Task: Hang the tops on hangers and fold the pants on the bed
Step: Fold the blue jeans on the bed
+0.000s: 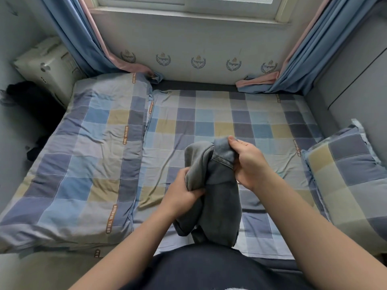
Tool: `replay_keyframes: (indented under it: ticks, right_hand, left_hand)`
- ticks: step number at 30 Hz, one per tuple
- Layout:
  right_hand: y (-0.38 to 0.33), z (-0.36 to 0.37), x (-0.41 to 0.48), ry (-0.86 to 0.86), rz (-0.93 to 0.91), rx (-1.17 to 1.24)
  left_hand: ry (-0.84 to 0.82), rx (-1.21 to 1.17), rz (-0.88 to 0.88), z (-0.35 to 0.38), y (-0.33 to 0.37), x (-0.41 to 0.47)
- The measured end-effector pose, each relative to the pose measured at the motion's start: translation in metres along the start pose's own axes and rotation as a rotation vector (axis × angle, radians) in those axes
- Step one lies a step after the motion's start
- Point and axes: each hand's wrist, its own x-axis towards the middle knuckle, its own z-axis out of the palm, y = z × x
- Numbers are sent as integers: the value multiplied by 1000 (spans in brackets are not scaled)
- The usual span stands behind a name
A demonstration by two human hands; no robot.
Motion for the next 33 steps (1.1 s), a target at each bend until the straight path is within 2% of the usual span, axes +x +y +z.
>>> replay_keyframes:
  ticks: [2,4,8,10,13,15,17,21,24,26,28,30,33]
  right_hand:
    - [-3,-2,3,13,-18,23]
    - [-3,-5,5,23,-53,-30]
    - [8,-25,-1,69,-237,-668]
    - [19,-31,-13,-27,-303,-800]
    - [45,-38,-35,-256,-222,-875]
    - [66,-43,-44,-325,-184,-983]
    - [86,-41,-46,-281,-199,-1043]
    - [93,-37,-31,-21,-322,-893]
    - [71,-49,-13,20,-385,-967]
    - [48,-49,-3,42,-425,-991]
    - [26,-43,7,73,-467,-950]
    - [5,-34,15,104,-486,-924]
    - [-16,-24,23,66,-392,-1031]
  left_hand:
    - [77,28,17,-5,1,8]
    - [127,-81,-19,-12,6,17]
    - [194,-398,-160,-26,30,30]
    - [175,-523,-218,-28,41,31]
    - [216,-658,-321,-26,51,33]
    - [248,-768,-417,-26,56,37]
    - [224,-855,-474,-29,61,41]
    - [160,-858,-522,-31,65,45]
    - [187,-909,-463,-39,68,44]
    - [198,-978,-362,-47,68,41]
    - [248,-941,-255,-50,67,36]
    - [266,-708,-113,-48,68,27]
    - [107,-323,101,-36,65,16]
